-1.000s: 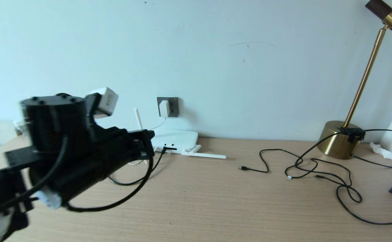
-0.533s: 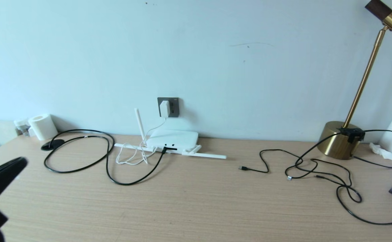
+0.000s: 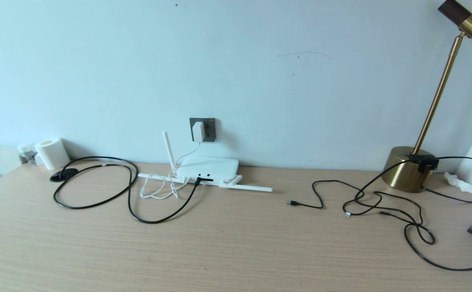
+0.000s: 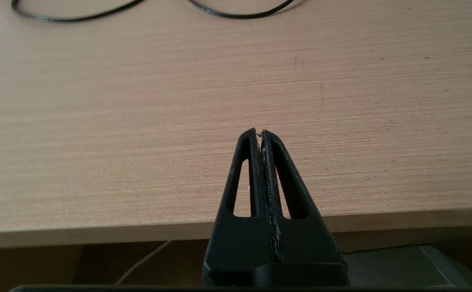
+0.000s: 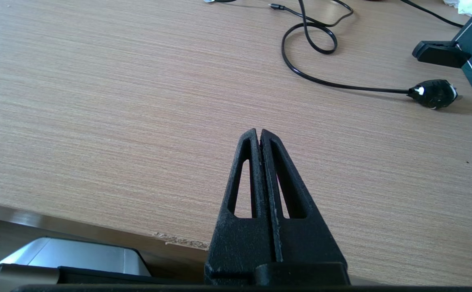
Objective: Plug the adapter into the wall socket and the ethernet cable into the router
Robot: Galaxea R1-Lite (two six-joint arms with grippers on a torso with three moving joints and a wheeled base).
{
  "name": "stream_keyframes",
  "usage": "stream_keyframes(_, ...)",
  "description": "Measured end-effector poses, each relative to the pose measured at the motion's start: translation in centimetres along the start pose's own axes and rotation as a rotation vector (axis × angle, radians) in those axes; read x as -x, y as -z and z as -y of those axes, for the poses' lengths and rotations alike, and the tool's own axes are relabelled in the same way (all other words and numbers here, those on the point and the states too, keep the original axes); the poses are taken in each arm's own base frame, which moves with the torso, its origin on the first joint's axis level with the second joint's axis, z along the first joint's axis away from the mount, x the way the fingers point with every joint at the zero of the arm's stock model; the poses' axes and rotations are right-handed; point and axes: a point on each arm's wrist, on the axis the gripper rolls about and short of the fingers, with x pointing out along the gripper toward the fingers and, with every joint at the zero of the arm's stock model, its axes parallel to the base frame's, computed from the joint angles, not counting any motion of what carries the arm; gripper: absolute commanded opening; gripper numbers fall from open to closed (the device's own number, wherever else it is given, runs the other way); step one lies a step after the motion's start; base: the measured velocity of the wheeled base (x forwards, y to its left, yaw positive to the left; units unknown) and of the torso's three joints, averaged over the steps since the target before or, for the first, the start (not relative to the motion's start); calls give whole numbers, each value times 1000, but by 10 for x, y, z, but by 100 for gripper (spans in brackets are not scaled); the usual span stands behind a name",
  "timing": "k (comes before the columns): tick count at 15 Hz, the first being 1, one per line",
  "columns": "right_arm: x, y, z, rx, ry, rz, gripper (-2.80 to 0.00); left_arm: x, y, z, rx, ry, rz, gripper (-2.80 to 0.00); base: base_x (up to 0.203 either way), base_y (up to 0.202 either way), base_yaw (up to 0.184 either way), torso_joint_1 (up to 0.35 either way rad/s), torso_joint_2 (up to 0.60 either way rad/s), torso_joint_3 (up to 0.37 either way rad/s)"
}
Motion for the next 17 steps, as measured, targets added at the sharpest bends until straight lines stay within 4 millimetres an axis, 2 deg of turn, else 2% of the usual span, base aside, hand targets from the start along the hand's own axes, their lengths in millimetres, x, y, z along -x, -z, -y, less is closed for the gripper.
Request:
stream_keyframes(4,0,0,0,0,-1,0,-280,9,7,1,-76,37,111,-280,0,0,0,0,0,0)
stream_keyframes(7,0,0,0,0,0,-1,-280,15,10,0,29,-7,191,-280,0,0,0,0,0,0)
stream_keyframes(17,-2,0,1,-36,54,12,-280,17,12,0,68,-13,223,-280,0,0,0,0,0,0)
